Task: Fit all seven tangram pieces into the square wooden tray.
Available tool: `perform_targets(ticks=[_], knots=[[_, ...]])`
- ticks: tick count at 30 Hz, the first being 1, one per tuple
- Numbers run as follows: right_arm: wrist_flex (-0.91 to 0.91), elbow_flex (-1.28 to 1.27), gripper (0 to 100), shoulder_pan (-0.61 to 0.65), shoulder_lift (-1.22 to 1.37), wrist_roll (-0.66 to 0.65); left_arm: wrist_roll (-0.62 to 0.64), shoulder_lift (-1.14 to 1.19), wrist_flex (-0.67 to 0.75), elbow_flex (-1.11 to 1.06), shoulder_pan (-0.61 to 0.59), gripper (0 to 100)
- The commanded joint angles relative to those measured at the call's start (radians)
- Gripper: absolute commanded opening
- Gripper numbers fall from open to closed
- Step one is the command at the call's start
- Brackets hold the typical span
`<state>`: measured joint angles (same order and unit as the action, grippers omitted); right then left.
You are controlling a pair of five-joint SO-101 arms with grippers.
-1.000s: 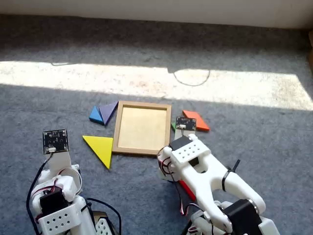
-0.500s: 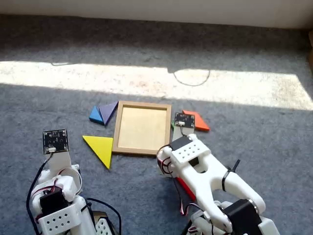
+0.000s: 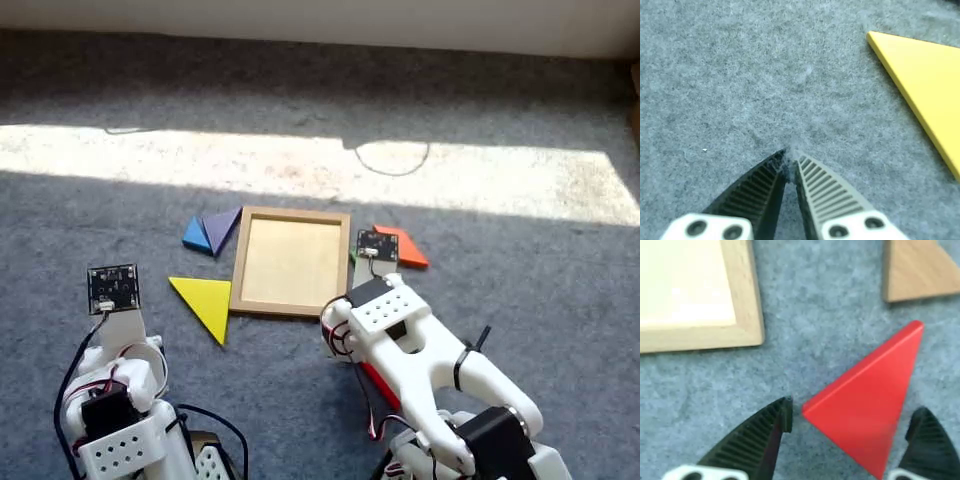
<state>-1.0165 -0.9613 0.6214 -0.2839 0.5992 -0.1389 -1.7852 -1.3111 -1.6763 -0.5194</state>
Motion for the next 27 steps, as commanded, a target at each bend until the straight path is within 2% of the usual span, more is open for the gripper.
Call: perform_targets(ticks=[1,12,18,27], knots=[[0.016,0.008,23.6,0.001,0.002,-0.012,-0.002,-0.031,-0.008,-0.021,-0.015,1],[0.007,0.01,20.8,-0.041,-0.008,-0.014,-0.002,-0.031,-0.008,-0.021,-0.015,1],[0.008,0.033,6.6,-0.042,-0.008,-0.114,-0.002,-0.031,-0.008,-0.021,-0.015,1],[-0.008,0.068,6.5,-0.042,-0.008,-0.118,-0.002,-0.031,-0.008,-0.021,-0.015,1]])
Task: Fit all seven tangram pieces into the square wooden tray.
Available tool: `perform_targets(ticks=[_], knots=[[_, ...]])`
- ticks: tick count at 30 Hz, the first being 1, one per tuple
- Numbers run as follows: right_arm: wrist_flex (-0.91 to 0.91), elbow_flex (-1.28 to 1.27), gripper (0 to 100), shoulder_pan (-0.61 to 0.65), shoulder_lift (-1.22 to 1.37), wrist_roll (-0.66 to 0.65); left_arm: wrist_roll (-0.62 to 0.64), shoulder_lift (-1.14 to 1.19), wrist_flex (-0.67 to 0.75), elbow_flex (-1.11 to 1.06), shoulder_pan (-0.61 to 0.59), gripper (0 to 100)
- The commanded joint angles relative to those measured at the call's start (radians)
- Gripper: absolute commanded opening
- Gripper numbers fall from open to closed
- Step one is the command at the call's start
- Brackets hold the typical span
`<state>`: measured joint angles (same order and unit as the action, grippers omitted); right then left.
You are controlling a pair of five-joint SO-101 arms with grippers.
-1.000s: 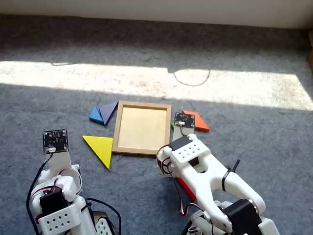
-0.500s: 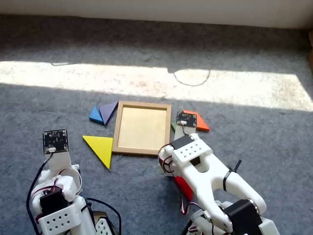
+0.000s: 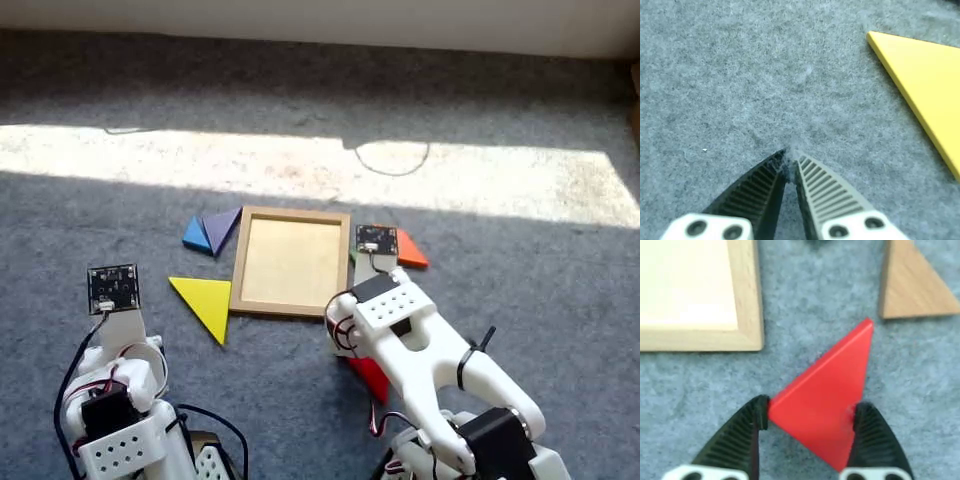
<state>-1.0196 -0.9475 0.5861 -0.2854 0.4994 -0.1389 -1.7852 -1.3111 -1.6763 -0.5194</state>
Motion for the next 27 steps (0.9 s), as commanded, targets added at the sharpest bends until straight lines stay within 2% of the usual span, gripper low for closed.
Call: perform_targets(ticks=[1,7,12,18,25,27], knots=[[-0.019,0.07,6.5,-0.007,-0.01,-0.018,-0.002,-0.031,-0.008,-0.021,-0.015,1],[-0.148,0.194,6.5,-0.007,-0.122,-0.02,-0.002,-0.031,-0.008,-0.021,-0.015,1],[-0.151,0.246,6.7,-0.001,-0.205,-0.021,-0.002,-0.031,-0.008,-0.021,-0.015,1],[-0.111,0.375,6.7,0.022,-0.186,-0.06,-0.002,-0.031,-0.008,-0.021,-0.015,1],[-0.11,0.392,6.7,0.005,-0.124,-0.068,-0.002,-0.031,-0.008,-0.021,-0.015,1],[-0.11,0.392,8.1,-0.022,-0.125,-0.149,-0.002,-0.031,-0.008,-0.021,-0.015,1]])
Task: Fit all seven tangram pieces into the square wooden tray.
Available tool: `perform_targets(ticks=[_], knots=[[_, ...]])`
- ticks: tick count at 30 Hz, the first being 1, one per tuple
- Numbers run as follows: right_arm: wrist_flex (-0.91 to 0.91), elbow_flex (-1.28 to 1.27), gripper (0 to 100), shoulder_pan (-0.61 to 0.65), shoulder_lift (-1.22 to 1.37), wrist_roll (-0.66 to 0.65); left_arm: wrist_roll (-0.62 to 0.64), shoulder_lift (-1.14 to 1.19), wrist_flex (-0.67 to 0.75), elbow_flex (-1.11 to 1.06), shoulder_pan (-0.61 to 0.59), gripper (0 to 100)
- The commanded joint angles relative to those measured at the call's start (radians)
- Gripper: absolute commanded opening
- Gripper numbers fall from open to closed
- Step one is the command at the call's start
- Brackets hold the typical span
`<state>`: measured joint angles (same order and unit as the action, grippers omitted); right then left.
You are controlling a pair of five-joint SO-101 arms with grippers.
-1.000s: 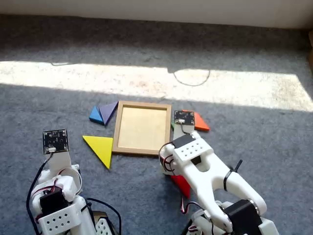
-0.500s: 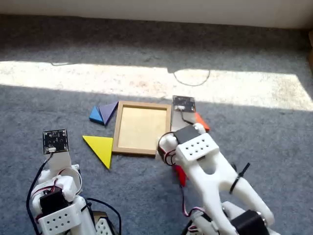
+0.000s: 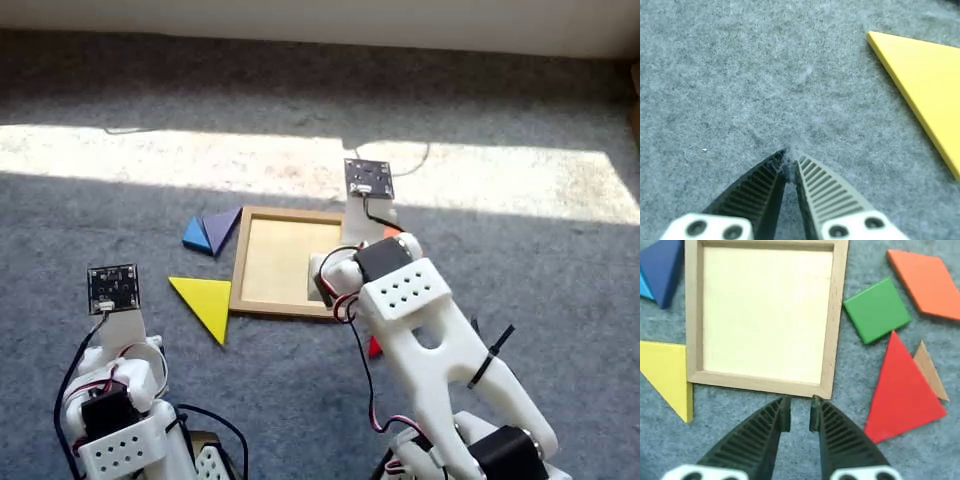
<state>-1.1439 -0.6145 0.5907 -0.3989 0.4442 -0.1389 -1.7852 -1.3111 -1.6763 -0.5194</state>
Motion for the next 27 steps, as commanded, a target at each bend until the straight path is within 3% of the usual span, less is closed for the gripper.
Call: perform_targets(ticks=[1,4,13,21,27], knots=[[0.013,0.056,10.1,-0.039,-0.008,-0.143,-0.002,-0.031,-0.008,-0.021,-0.015,1],[-0.027,0.03,17.1,-0.114,-0.001,-0.222,-0.002,-0.031,-0.008,-0.021,-0.015,1],[-0.027,-0.088,34.4,-0.216,0.015,-0.227,-0.002,-0.031,-0.008,-0.021,-0.015,1],[0.027,-0.091,34.8,-0.217,0.271,-0.227,-0.002,-0.031,-0.008,-0.021,-0.015,1],[0.061,-0.091,34.4,-0.232,0.323,-0.227,-0.002,-0.031,-0.008,-0.021,-0.015,1]])
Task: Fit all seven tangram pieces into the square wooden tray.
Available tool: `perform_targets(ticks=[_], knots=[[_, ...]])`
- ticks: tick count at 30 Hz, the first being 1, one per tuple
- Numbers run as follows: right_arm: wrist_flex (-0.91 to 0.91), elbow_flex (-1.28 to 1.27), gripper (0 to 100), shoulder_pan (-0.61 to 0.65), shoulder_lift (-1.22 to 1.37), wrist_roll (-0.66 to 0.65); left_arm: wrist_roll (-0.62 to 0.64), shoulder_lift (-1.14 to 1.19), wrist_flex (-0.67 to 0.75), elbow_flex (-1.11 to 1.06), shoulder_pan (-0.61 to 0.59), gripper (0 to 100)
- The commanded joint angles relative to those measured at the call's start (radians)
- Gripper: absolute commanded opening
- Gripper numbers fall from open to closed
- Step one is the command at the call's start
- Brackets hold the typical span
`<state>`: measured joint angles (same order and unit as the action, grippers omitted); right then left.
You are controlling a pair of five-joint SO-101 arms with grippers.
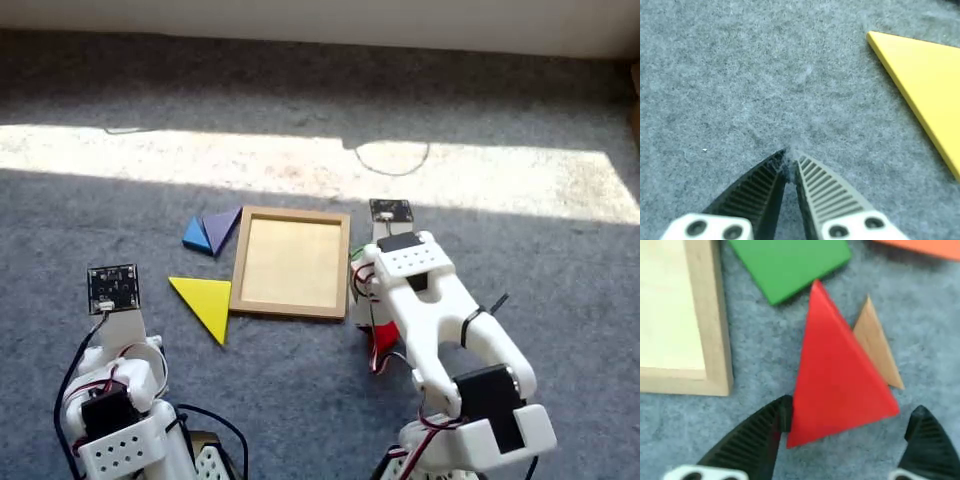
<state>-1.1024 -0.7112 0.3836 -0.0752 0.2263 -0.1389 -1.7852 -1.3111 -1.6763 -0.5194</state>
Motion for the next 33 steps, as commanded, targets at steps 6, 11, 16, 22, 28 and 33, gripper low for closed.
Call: perform_targets(ticks=[6,11,16,22,28,33], knots=[[0.021,0.005,16.2,-0.027,-0.007,-0.012,-0.002,-0.031,-0.008,-0.021,-0.015,1],[0.021,0.007,9.3,-0.025,-0.028,-0.015,-0.002,-0.031,-0.008,-0.021,-0.015,1],[0.016,-0.001,9.1,-0.022,-0.142,-0.015,-0.002,-0.031,-0.008,-0.021,-0.015,1],[0.024,0.002,2.2,-0.022,-0.176,-0.017,-0.002,-0.031,-0.008,-0.021,-0.015,1],[0.021,0.005,14.9,-0.025,-0.177,-0.015,-0.002,-0.031,-0.008,-0.021,-0.015,1],[0.021,0.027,36.9,-0.021,-0.174,-0.055,-0.002,-0.031,-0.008,-0.021,-0.015,1]])
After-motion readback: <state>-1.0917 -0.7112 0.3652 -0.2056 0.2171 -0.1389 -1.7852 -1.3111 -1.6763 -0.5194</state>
